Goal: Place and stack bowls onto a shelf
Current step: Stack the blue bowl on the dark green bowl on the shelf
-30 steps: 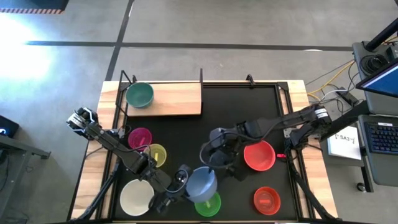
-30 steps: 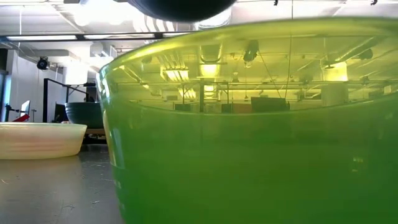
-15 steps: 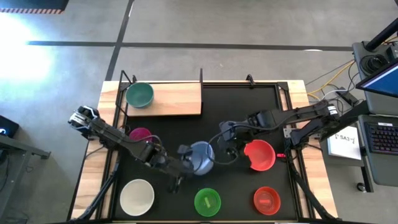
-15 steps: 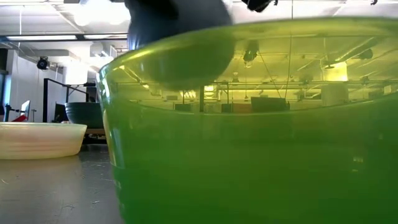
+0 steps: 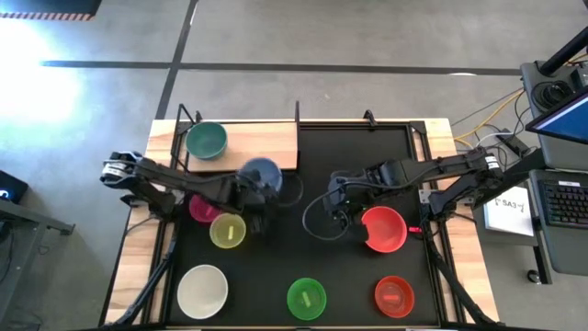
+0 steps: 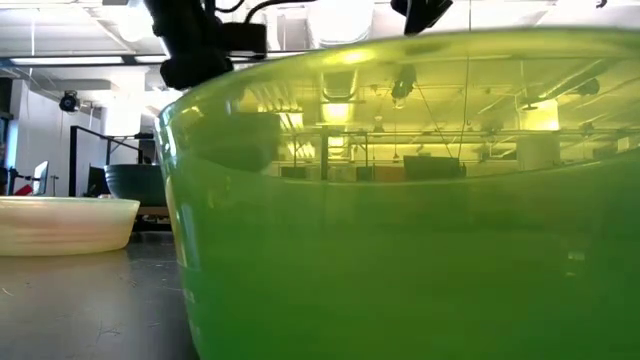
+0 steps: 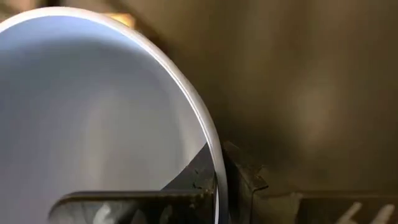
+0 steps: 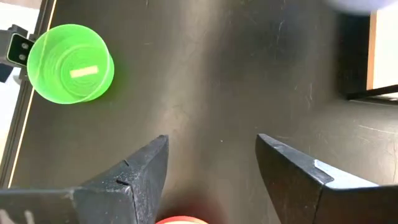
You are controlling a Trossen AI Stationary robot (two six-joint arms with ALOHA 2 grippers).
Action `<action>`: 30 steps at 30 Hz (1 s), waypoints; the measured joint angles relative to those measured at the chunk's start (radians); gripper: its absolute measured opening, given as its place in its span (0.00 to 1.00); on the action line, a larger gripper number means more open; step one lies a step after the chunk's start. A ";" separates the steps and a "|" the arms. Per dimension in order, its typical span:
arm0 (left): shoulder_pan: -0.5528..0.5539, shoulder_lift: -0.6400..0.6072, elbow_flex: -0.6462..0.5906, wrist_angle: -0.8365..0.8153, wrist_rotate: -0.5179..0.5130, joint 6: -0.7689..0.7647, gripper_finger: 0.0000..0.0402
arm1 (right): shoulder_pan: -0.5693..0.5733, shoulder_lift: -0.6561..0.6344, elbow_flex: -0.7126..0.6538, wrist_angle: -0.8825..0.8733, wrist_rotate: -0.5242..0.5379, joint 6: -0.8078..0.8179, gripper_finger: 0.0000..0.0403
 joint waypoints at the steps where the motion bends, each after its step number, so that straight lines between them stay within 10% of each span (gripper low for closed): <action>1: 0.015 -0.012 0.000 -0.026 -0.023 -0.006 0.00 | -0.003 0.000 0.000 0.000 0.002 -0.001 0.57; 30: 0.601 -0.191 -0.022 -0.284 -0.162 -0.080 0.00 | -0.010 0.002 -0.179 -0.003 0.007 0.025 0.57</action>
